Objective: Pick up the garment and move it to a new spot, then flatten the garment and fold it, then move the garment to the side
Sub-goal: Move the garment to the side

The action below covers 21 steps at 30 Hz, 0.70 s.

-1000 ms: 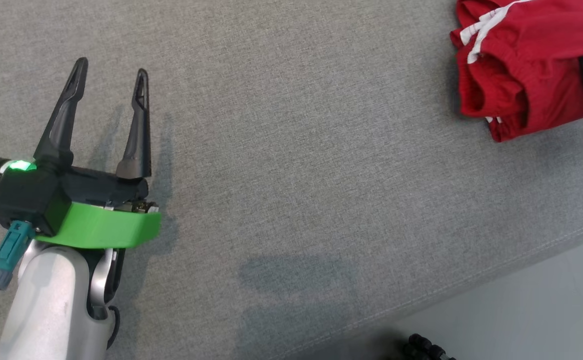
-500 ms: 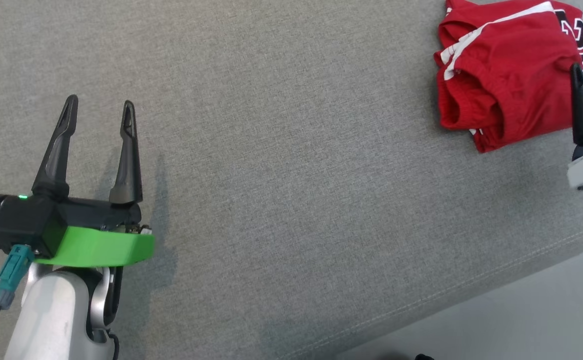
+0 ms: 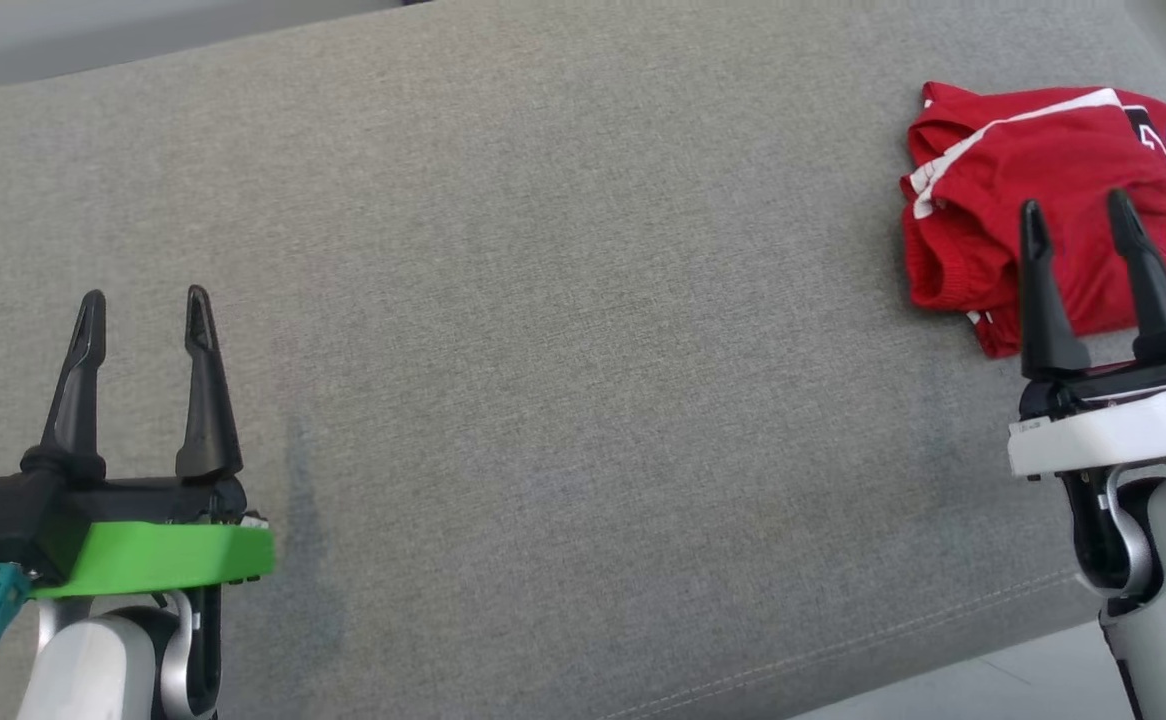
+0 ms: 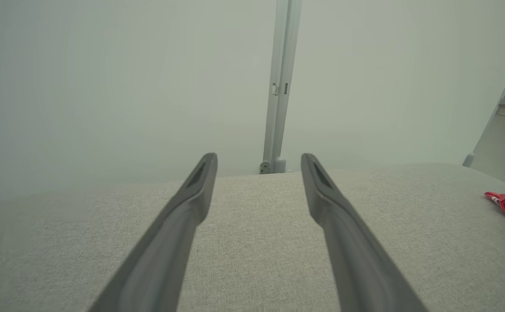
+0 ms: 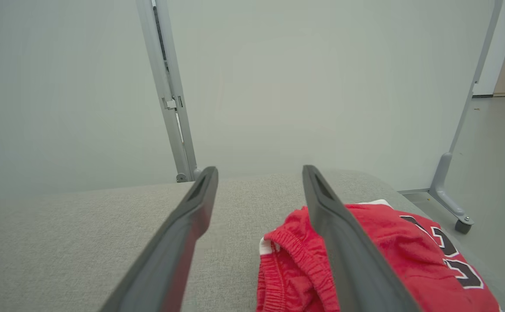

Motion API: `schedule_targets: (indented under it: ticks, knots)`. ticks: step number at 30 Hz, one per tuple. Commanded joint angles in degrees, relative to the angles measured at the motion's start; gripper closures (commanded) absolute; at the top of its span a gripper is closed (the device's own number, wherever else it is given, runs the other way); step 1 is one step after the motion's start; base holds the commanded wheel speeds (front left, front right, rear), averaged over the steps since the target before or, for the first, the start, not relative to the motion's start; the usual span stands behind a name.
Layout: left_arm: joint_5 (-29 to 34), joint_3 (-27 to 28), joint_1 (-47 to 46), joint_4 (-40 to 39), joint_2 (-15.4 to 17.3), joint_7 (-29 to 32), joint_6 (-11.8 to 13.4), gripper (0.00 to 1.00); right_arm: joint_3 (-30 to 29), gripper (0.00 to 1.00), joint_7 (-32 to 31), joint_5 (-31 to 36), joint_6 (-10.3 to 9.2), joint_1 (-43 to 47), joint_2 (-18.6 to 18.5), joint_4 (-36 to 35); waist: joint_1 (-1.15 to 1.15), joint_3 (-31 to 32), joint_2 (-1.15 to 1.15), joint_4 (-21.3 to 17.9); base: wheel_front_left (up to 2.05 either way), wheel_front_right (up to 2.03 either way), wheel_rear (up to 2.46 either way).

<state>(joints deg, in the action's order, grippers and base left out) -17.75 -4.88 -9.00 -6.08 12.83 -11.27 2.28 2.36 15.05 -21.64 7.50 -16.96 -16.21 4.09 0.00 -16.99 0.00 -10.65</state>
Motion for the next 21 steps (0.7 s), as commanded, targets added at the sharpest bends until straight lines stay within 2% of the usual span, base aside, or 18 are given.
schedule_targets:
  ticks: [1, 10, 21]
  knots:
    - [-0.86, 0.43, 1.14, 0.04, -0.19, -0.57, -0.15, 0.00, 0.16, 0.00, 0.21, 0.76, -0.04, 1.16, 0.87, -0.89, 0.00, 2.35, 0.00, 2.85, 0.00, 0.00, 0.00]
    - [-2.78, 1.78, 5.64, 2.39, -0.75, -2.01, -0.15, 0.00, -0.26, 0.00, 0.21, 4.41, -0.03, 4.79, 6.19, -1.35, 0.00, 7.52, 0.00, 5.42, 0.00, 0.00, 0.00]
    - [-4.27, 0.83, 9.70, 6.13, -1.73, -2.85, -1.20, 0.00, 2.88, 0.00, -0.45, 4.18, -0.03, 10.14, 6.78, 1.10, 0.00, 14.16, 0.00, 5.06, 0.00, 0.00, 0.00]
